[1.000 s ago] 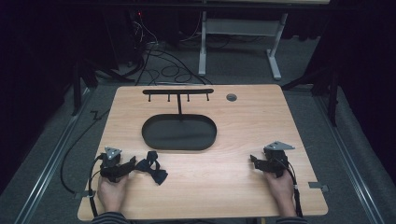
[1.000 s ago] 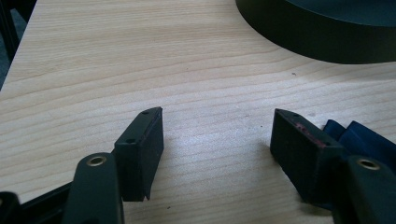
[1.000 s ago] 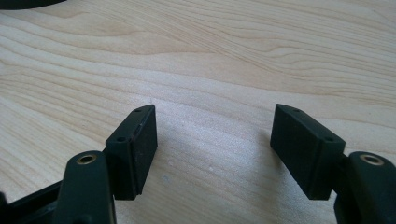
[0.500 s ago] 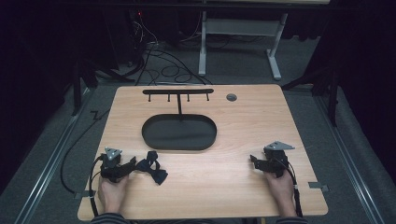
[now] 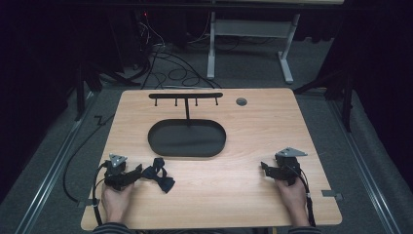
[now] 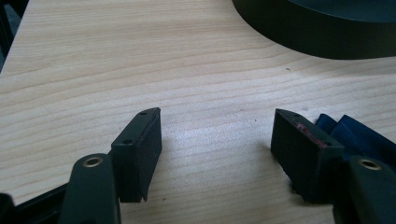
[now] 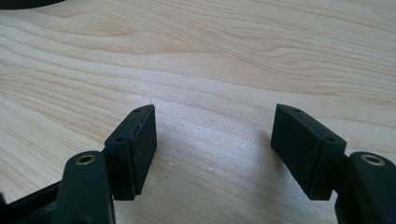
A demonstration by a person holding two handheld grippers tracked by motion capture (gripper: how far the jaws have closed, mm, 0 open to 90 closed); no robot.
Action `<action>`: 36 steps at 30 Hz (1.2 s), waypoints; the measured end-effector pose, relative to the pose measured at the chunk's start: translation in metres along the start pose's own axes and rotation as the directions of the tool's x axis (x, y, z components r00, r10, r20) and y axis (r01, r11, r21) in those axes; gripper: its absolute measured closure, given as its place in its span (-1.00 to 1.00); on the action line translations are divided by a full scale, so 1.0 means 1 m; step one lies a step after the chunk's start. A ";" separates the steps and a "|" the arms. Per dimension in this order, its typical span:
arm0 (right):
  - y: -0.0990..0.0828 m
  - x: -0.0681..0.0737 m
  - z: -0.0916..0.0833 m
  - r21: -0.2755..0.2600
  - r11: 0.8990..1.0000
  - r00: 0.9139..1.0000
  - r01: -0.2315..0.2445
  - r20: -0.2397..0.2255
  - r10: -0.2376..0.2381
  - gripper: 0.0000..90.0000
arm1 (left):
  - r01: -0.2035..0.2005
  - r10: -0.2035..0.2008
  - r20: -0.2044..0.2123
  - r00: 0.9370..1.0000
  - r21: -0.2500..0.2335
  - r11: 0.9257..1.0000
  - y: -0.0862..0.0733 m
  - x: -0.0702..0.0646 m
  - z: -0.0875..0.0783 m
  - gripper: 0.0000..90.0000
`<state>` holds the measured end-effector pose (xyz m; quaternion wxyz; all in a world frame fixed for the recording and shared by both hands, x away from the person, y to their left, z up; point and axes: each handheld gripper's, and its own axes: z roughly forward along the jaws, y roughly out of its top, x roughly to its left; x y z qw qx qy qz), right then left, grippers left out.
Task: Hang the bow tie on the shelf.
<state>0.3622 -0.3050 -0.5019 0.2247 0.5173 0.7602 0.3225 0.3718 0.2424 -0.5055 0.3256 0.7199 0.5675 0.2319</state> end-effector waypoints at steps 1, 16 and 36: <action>0.000 0.000 0.000 0.000 1.000 1.000 0.001 0.000 -0.001 -0.27 | -0.001 0.001 -0.001 1.000 -0.003 1.000 0.000 0.000 -0.001 -0.24; 0.000 0.000 0.000 -0.001 1.000 1.000 -0.002 -0.002 0.002 -0.28 | 0.012 -0.009 0.052 0.999 -0.061 0.998 0.002 0.000 -0.025 -0.13; 0.000 0.000 0.000 0.000 1.000 1.000 0.000 0.001 0.000 -0.28 | -0.023 0.046 0.160 0.986 -0.139 0.990 -0.002 -0.017 -0.055 -0.08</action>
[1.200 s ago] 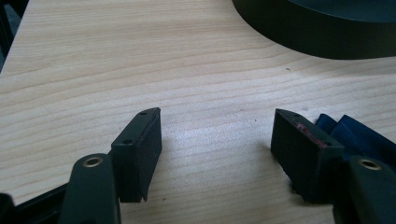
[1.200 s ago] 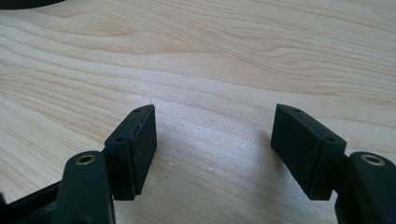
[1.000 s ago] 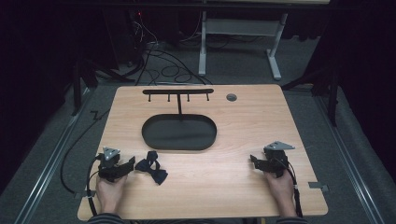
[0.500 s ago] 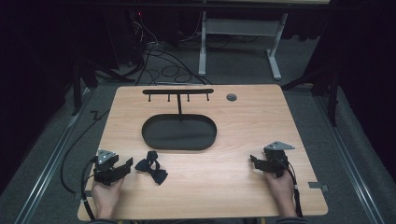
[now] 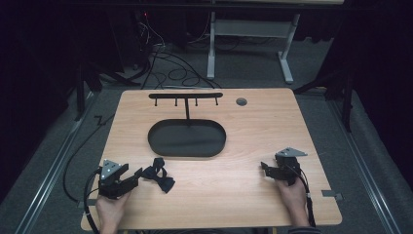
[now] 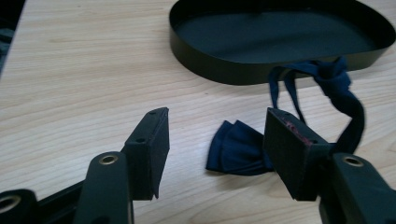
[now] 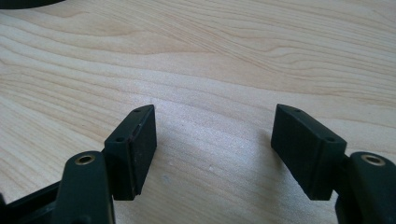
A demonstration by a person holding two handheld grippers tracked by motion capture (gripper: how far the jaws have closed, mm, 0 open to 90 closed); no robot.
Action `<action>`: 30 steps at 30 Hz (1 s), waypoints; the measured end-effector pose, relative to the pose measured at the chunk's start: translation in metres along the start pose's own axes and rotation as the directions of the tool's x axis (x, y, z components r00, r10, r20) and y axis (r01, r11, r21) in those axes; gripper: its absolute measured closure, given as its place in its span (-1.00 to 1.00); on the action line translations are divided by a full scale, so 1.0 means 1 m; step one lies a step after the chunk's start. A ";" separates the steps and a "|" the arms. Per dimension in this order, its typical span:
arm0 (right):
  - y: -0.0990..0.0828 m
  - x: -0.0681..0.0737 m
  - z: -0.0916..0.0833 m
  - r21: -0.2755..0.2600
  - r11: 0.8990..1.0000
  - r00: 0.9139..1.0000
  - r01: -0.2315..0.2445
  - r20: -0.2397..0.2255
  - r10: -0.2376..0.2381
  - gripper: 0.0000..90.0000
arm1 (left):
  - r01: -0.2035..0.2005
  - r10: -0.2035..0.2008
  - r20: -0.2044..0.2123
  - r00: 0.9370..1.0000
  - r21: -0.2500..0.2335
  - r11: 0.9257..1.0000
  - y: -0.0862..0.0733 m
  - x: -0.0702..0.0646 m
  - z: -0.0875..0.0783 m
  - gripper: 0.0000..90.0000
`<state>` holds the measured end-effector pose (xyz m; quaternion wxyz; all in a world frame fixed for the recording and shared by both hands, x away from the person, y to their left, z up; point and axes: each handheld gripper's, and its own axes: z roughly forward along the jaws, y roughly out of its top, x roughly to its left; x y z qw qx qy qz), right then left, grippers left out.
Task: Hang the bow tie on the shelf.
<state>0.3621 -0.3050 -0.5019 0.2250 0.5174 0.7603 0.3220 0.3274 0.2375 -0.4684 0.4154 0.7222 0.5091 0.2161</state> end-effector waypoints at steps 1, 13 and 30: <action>0.000 0.000 0.000 0.000 1.000 1.000 0.000 0.000 0.000 -0.27 | -0.002 0.002 0.007 1.000 0.001 1.000 0.000 -0.002 0.001 -0.08; 0.000 0.000 0.000 0.000 1.000 1.000 0.001 -0.001 -0.001 -0.28 | -0.051 0.047 0.081 0.996 0.051 0.997 0.002 -0.025 0.010 -0.10; 0.000 -0.001 0.000 -0.002 1.000 1.000 -0.008 -0.006 0.008 -0.28 | -0.112 0.101 0.091 0.991 0.121 0.986 0.005 -0.039 0.034 0.29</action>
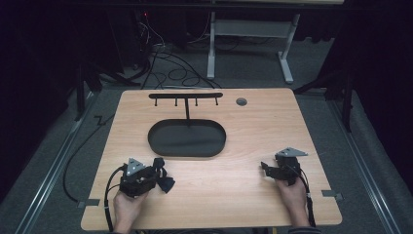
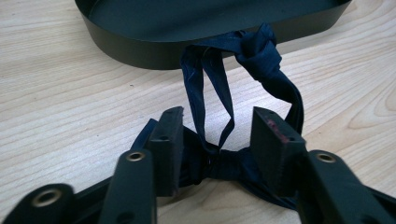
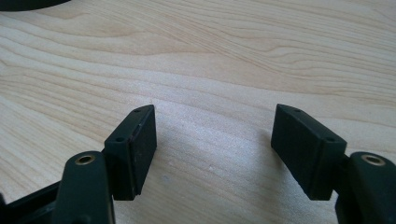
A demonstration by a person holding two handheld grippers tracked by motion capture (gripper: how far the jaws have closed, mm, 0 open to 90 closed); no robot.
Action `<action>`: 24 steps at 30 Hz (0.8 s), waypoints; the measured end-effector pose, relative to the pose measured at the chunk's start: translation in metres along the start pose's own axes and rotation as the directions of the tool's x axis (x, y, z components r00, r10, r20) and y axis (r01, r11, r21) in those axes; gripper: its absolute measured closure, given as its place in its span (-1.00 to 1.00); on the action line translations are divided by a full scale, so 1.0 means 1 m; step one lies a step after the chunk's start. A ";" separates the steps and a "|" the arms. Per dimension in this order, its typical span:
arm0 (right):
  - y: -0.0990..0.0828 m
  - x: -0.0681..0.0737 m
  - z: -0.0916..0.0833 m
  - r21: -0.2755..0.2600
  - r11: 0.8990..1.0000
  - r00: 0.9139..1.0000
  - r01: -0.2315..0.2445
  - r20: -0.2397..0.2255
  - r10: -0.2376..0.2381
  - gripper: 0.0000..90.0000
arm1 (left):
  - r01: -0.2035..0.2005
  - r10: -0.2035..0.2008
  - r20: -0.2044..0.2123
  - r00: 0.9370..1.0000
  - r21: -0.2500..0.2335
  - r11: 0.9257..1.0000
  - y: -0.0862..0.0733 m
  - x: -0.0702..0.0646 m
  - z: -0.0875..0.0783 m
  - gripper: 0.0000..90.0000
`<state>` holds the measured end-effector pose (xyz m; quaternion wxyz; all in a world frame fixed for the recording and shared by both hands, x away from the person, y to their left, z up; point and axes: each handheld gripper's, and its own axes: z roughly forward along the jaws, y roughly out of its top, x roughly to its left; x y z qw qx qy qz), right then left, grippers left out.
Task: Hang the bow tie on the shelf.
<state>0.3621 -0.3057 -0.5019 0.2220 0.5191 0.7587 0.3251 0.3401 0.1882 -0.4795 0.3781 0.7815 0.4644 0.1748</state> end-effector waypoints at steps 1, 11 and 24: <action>0.000 0.000 0.000 0.000 1.000 1.000 0.000 -0.001 0.000 -0.28 | 0.000 0.000 0.000 1.000 0.003 1.000 0.000 0.000 0.002 0.33; 0.000 0.000 0.000 -0.001 1.000 1.000 -0.003 -0.002 0.003 -0.28 | 0.020 -0.020 -0.002 1.000 -0.004 1.000 0.000 0.003 0.003 0.86; 0.000 0.000 0.000 -0.002 1.000 1.000 -0.002 -0.003 0.002 -0.28 | 0.019 -0.019 0.011 1.000 -0.041 0.999 0.004 0.003 -0.007 0.97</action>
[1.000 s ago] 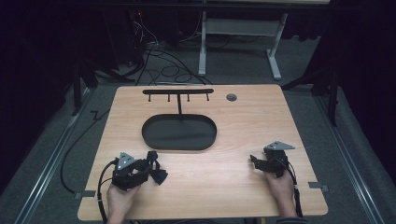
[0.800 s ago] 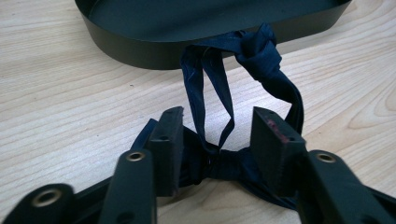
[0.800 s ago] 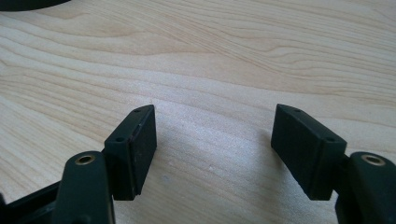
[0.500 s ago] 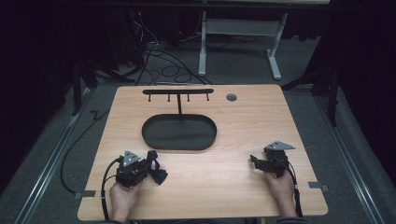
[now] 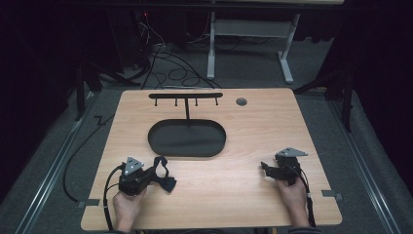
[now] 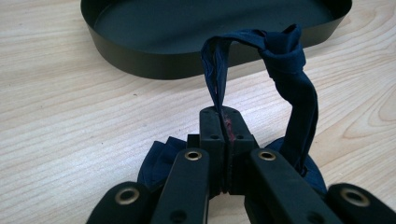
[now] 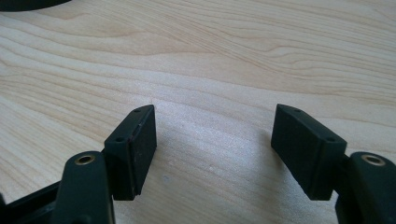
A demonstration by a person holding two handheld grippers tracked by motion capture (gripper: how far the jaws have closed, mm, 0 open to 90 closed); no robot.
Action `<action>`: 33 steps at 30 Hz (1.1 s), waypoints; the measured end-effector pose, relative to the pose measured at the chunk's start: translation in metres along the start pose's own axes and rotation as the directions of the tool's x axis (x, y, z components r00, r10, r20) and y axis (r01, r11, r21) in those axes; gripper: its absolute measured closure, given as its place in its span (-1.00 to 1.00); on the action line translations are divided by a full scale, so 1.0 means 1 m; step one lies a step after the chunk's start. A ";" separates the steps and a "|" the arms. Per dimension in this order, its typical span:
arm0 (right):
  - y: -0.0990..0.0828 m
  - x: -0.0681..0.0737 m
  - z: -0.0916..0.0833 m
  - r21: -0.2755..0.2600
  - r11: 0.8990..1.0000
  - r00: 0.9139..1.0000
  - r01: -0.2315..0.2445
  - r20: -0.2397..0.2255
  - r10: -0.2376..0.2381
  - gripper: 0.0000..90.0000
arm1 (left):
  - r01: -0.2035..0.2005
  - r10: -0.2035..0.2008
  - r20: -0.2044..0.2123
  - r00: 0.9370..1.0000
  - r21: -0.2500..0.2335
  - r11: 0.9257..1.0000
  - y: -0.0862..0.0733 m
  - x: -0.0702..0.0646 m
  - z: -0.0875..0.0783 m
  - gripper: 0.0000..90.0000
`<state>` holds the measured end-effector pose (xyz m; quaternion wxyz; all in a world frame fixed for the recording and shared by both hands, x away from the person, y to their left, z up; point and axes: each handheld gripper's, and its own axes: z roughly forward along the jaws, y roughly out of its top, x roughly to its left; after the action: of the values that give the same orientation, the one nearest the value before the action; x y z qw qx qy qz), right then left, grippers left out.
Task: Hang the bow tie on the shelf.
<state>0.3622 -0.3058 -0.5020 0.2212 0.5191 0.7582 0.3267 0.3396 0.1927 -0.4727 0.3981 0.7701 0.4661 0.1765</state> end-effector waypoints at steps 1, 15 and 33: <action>0.000 0.000 0.000 0.000 1.000 1.000 -0.001 -0.001 0.001 -0.28 | -0.001 0.001 0.002 1.000 -0.003 1.000 0.001 0.000 -0.001 0.97; 0.000 0.000 0.000 0.000 1.000 1.000 0.001 0.001 -0.001 -0.28 | -0.006 0.008 0.023 1.000 -0.056 0.998 0.018 -0.001 -0.014 0.97; 0.000 0.000 0.000 0.001 1.000 1.000 -0.001 0.000 0.001 -0.28 | 0.007 -0.001 0.051 0.999 -0.120 0.993 0.039 0.003 -0.025 0.97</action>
<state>0.3620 -0.3060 -0.5019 0.2206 0.5196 0.7581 0.3266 0.3468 0.1967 -0.4272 0.4558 0.7481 0.4459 0.1840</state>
